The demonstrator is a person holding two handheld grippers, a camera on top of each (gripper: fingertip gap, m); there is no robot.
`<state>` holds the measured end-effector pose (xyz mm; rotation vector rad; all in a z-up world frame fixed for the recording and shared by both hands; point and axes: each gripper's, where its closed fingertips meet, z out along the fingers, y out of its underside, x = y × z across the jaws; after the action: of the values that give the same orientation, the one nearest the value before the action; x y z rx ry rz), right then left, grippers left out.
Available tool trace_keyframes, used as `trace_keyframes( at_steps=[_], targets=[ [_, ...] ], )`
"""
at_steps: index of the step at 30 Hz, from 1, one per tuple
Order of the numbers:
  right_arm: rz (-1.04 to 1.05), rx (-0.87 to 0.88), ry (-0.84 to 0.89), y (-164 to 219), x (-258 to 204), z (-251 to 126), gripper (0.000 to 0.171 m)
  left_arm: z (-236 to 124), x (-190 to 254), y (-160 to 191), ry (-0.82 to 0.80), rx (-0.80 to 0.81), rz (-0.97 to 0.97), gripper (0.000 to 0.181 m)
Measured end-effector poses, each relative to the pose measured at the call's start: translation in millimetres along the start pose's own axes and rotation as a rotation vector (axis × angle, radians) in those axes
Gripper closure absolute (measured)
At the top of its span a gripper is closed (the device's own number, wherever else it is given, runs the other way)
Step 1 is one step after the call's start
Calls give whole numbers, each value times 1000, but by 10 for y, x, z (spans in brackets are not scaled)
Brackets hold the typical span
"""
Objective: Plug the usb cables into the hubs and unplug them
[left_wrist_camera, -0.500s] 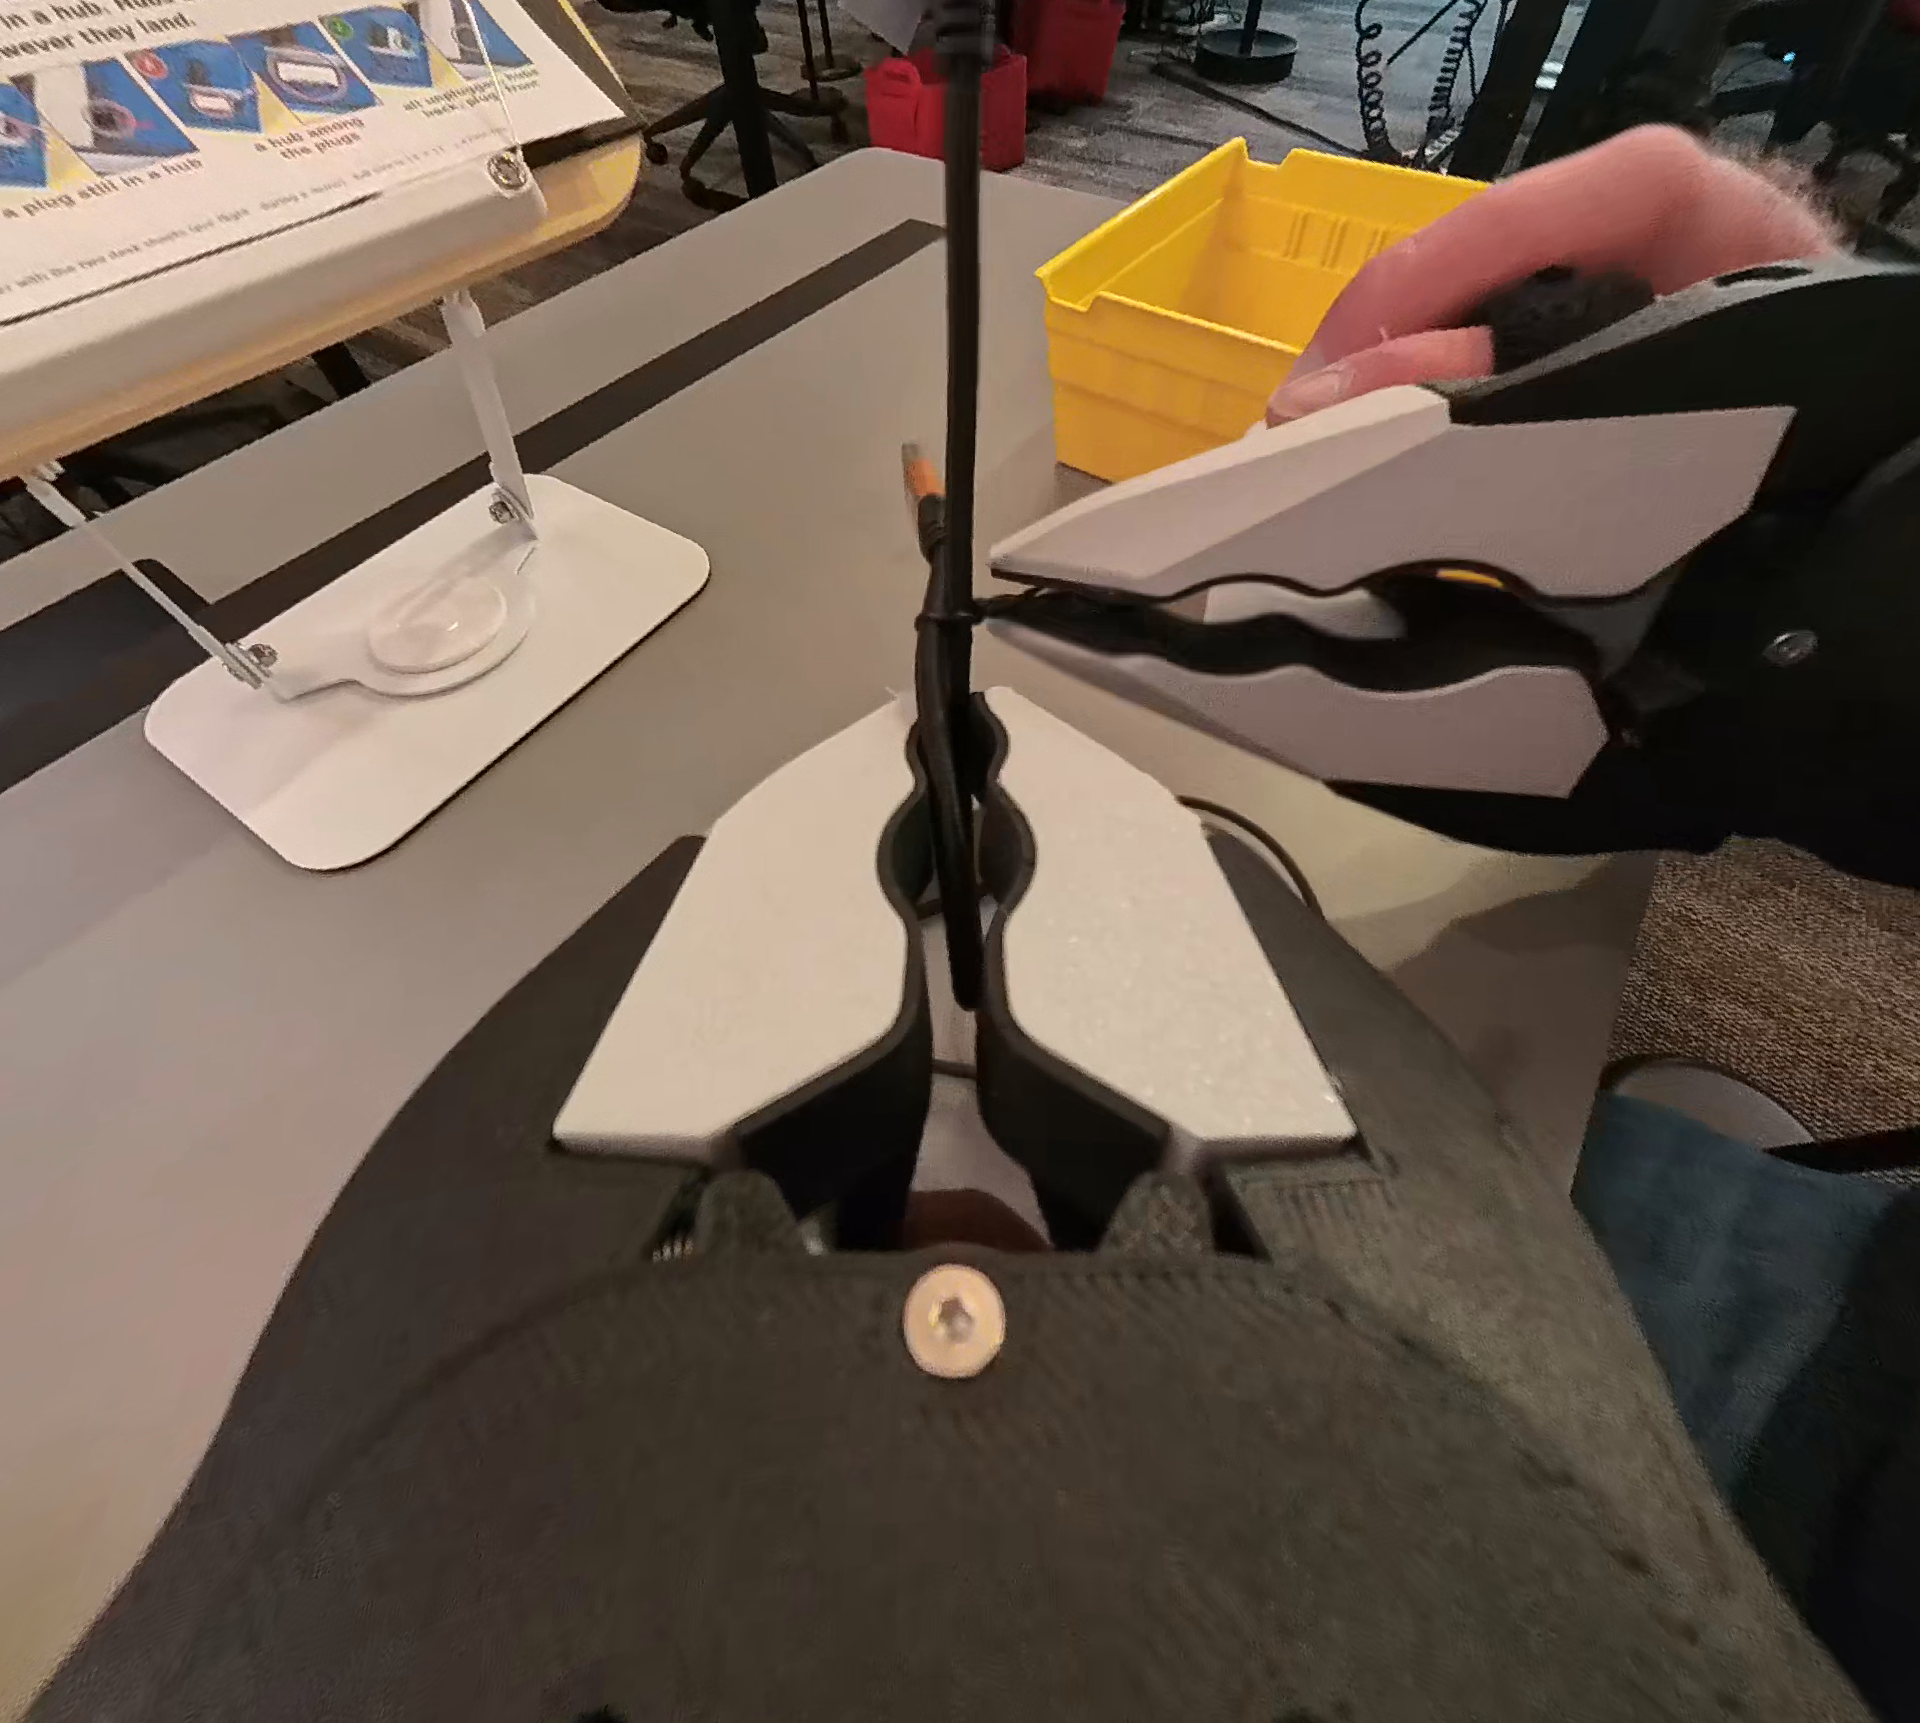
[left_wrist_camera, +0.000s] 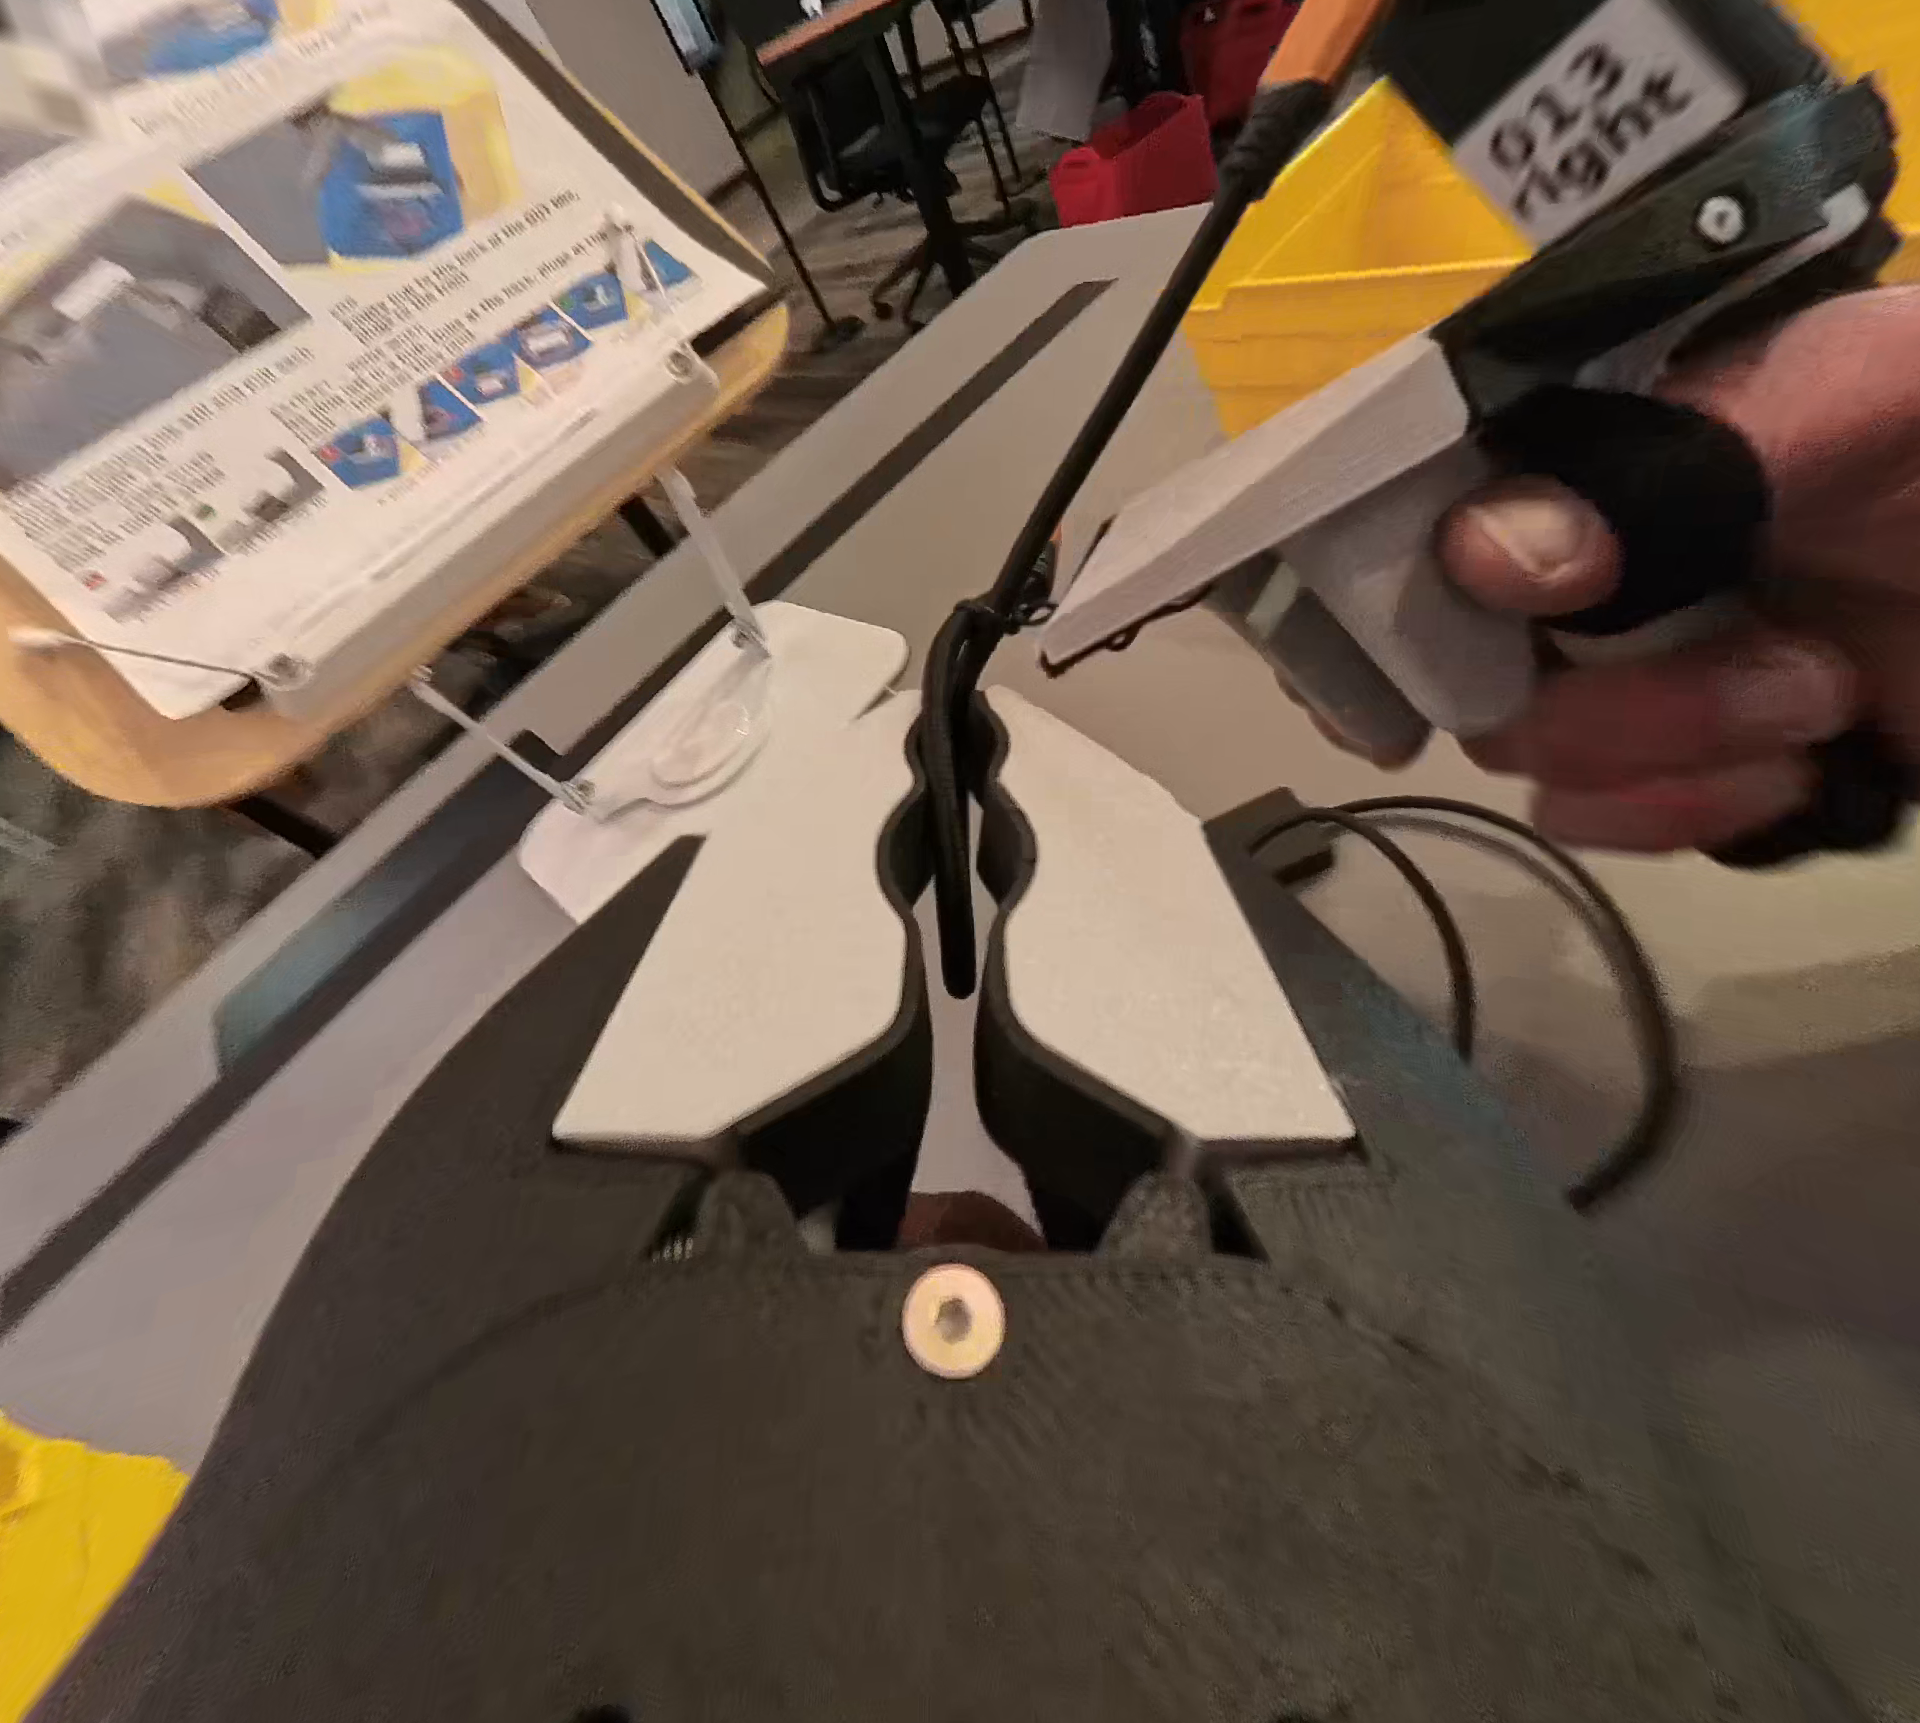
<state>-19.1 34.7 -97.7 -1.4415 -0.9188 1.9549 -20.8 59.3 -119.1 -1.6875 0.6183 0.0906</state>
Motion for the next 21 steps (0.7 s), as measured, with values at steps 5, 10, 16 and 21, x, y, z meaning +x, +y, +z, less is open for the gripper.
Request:
trace_keyframes(
  at_steps=[5, 10, 16, 21],
  targets=[
    [149, 118, -61, 91, -15, 71, 171, 41, 10, 97, -40, 9, 25, 179],
    [-415, -34, 242, 90, 130, -10, 156, 25, -52, 124, 0, -26, -87, 178],
    [-1428, -334, 604, -21, 65, -38, 158, 40, -67, 124, 42, -71, -176, 178],
    [-1771, -485, 739, -31, 203, 6, 160, 24, 28, 75, 73, -91, -191, 179]
  ],
)
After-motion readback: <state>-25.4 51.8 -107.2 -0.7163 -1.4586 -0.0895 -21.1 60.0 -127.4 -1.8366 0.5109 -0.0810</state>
